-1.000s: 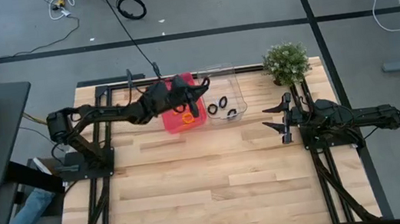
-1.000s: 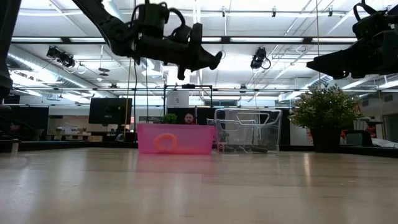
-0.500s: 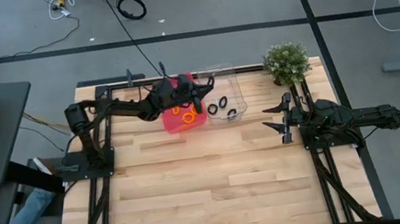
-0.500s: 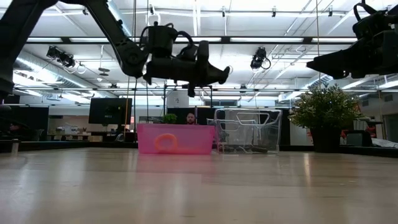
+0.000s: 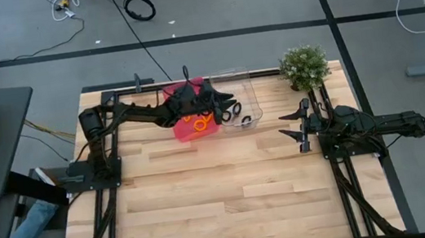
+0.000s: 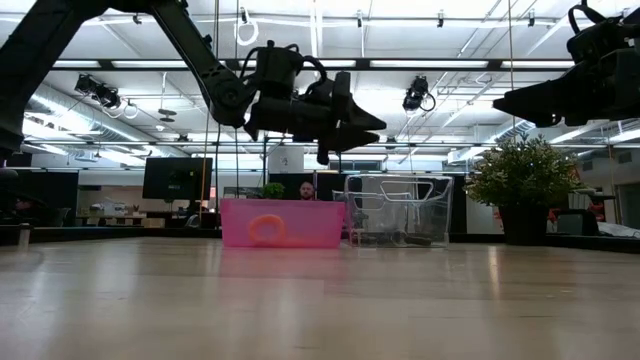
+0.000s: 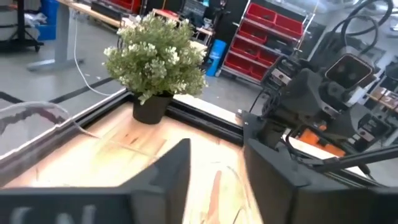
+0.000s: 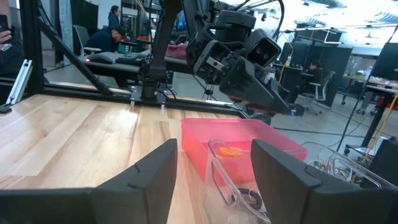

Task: Sort spring keychains
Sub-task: Return to Home Position

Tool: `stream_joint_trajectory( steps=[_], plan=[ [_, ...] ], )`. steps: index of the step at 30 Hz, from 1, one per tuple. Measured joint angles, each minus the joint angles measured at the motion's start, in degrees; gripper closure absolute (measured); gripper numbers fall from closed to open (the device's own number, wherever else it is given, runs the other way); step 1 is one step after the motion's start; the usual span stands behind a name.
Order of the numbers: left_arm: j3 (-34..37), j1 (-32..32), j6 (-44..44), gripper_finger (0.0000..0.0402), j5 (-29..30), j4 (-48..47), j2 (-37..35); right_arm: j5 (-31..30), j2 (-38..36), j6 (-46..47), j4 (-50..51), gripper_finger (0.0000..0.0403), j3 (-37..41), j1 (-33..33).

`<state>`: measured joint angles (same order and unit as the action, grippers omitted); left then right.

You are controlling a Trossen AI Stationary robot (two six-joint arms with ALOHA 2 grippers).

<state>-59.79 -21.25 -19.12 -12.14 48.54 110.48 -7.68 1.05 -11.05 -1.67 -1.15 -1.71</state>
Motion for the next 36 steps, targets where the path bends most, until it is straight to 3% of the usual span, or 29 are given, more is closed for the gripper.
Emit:
stream_joint_trajectory(
  steps=[5,9,20,25,29,32,36],
  plan=[
    [0.00,0.11,-2.06,0.0181,-0.65,-1.65,0.00,0.00,-0.01,0.00,0.00,0.0195,0.00,-0.01],
    [0.00,0.68,-2.75,0.0154,-2.16,-4.69,0.00,0.00,0.01,0.01,0.00,0.0195,0.00,0.01],
    [0.00,1.25,-3.69,0.0164,-12.35,-3.53,-1.02,0.00,0.00,0.00,0.00,0.0195,0.00,0.00],
    [0.02,1.45,-9.58,0.0165,-17.74,-11.18,-1.01,0.00,0.01,0.02,0.00,0.0195,0.00,0.01],
    [0.86,3.60,-1.98,0.0165,-26.21,-14.19,-1.97,-0.02,0.01,0.00,0.00,0.0195,0.00,0.01],
    [3.51,7.42,1.51,0.0165,-20.74,-13.52,-5.21,0.00,-0.01,0.00,0.00,0.0195,0.00,0.01],
    [10.62,13.96,10.39,0.0165,-1.25,-13.17,-12.68,-0.02,0.01,0.01,0.00,0.0195,0.00,-0.01]
  ],
)
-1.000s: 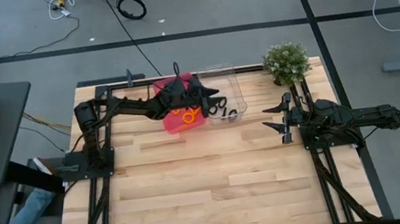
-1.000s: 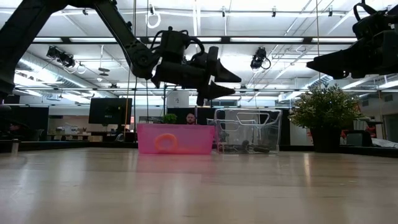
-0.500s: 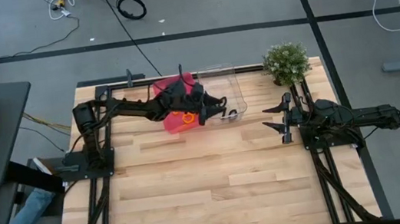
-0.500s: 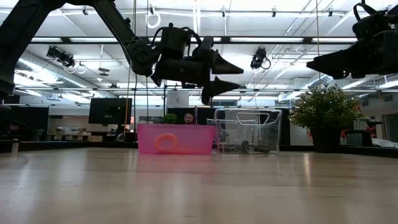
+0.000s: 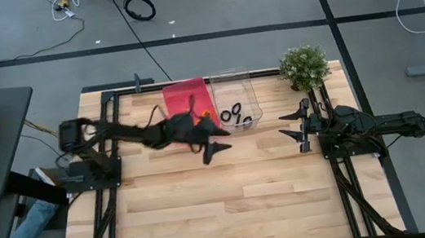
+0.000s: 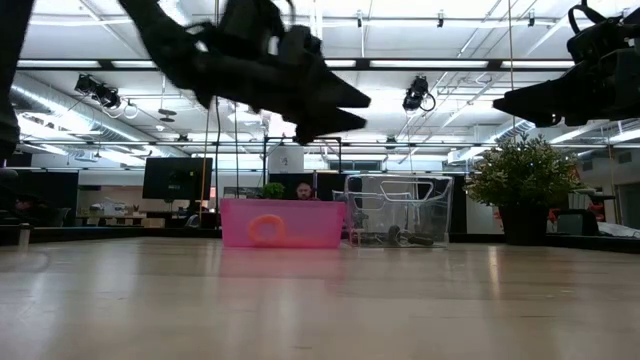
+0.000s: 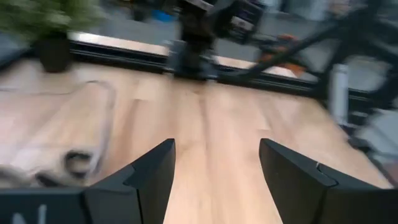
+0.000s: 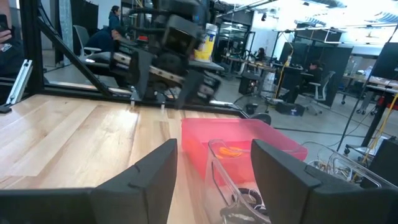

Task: Sort spring keychains
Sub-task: Return to Home Position

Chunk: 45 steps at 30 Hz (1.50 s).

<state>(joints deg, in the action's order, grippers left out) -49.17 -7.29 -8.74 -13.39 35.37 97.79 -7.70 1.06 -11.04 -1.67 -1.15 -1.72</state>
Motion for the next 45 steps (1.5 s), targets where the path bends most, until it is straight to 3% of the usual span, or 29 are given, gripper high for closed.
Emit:
stream_joint_trajectory(
  steps=[3,6,11,13,17,29,34,40,45],
  plan=[
    [6.38,2.70,0.14,0.0165,9.28,3.05,-5.38,0.02,-0.01,0.00,0.00,0.0195,0.00,0.01],
    [14.70,0.68,2.70,0.0165,5.86,8.21,-11.59,0.00,-0.02,-0.01,0.00,0.0195,0.00,0.01],
    [31.08,-4.17,-0.07,0.0165,-1.03,21.79,-23.41,0.02,-0.01,0.00,0.00,0.0195,0.00,0.02],
    [36.76,-4.82,-0.02,0.0165,-0.54,22.88,-29.65,0.02,0.00,0.01,0.00,0.0195,0.00,0.02],
    [43.39,-4.26,1.83,0.0165,7.73,23.05,-41.23,0.02,-0.01,-0.01,0.00,0.0195,0.00,0.02],
    [45.95,-2.35,4.61,0.0165,11.41,10.80,-60.17,0.01,-0.01,0.00,0.00,0.0195,0.00,0.01],
    [45.97,-0.65,5.04,0.0165,18.08,4.27,-67.39,0.01,-0.01,0.01,0.00,0.0195,0.00,0.02],
    [45.95,3.56,7.05,0.0165,19.13,1.94,-77.07,0.00,0.00,-0.01,0.00,0.0195,0.00,0.00],
    [45.95,7.26,8.47,0.0165,26.60,-4.56,-85.61,0.02,-0.02,-0.01,0.00,0.0195,0.00,0.00]
  ],
)
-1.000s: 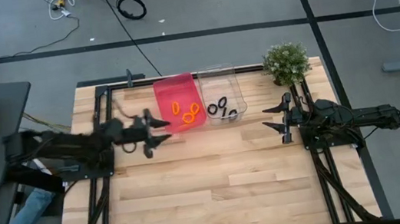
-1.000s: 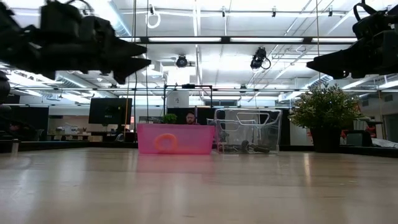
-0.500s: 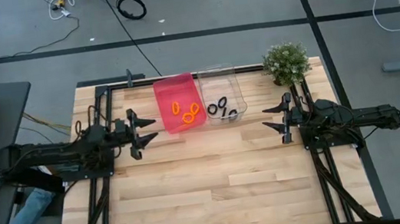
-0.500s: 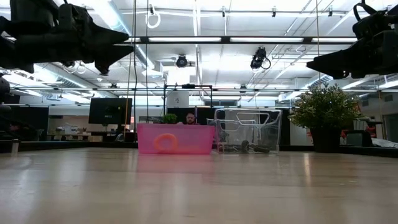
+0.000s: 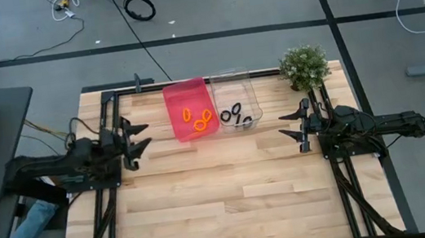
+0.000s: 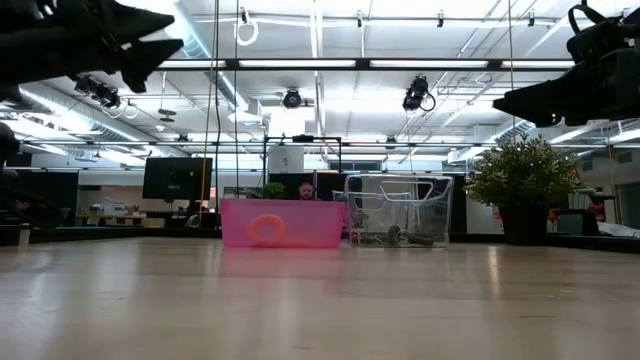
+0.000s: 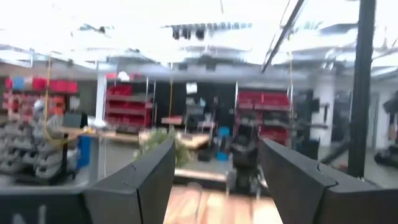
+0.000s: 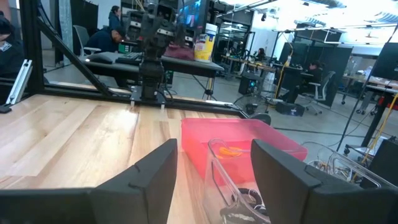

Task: Sort spring keychains
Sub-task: Return to Home Position

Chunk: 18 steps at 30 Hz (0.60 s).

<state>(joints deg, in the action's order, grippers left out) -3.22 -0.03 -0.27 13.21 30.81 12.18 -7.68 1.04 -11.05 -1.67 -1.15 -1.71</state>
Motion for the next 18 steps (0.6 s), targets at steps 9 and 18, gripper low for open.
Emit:
stream_joint_trajectory(
  steps=[9,18],
  plan=[
    [-2.19,0.92,-0.45,0.0165,-2.13,-10.60,-12.01,0.02,0.00,0.00,0.00,0.0195,0.00,0.00],
    [-1.63,0.92,-0.95,0.0165,-6.24,-10.82,-12.06,0.00,0.00,0.00,0.00,0.0195,0.00,0.01]
  ],
)
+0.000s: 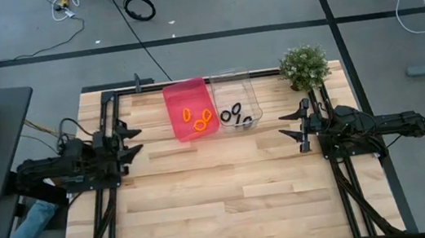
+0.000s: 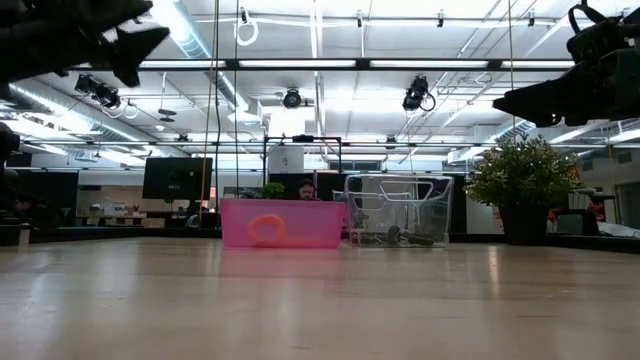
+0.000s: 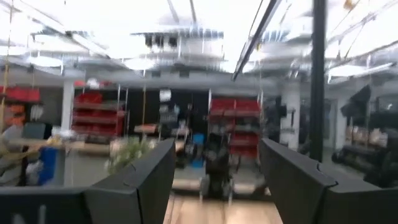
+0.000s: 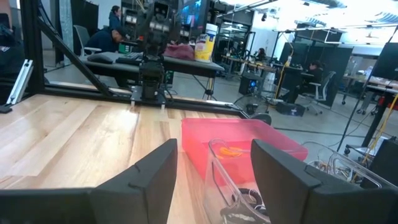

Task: Sort spring keychains
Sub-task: Return to Home Position

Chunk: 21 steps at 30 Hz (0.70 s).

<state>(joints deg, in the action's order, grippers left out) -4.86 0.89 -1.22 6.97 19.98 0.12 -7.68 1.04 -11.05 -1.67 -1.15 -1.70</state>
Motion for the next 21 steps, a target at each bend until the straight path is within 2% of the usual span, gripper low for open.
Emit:
stream_joint_trajectory(
  steps=[5,13,17,21],
  plan=[
    [4.27,-0.03,-0.65,0.0165,2.23,3.34,0.02,0.00,0.00,0.00,0.00,0.0195,0.00,0.00],
    [4.32,0.00,0.60,0.0165,-6.93,2.38,0.09,0.00,0.01,0.00,0.00,0.0195,0.00,0.00],
    [4.32,0.00,1.13,0.0165,-7.86,-1.88,0.11,0.00,0.00,0.00,0.00,0.0195,0.00,0.01],
    [4.34,0.00,3.26,0.0165,-6.43,-9.14,0.11,-0.01,0.01,0.00,0.00,0.0195,0.00,0.01]
  ],
)
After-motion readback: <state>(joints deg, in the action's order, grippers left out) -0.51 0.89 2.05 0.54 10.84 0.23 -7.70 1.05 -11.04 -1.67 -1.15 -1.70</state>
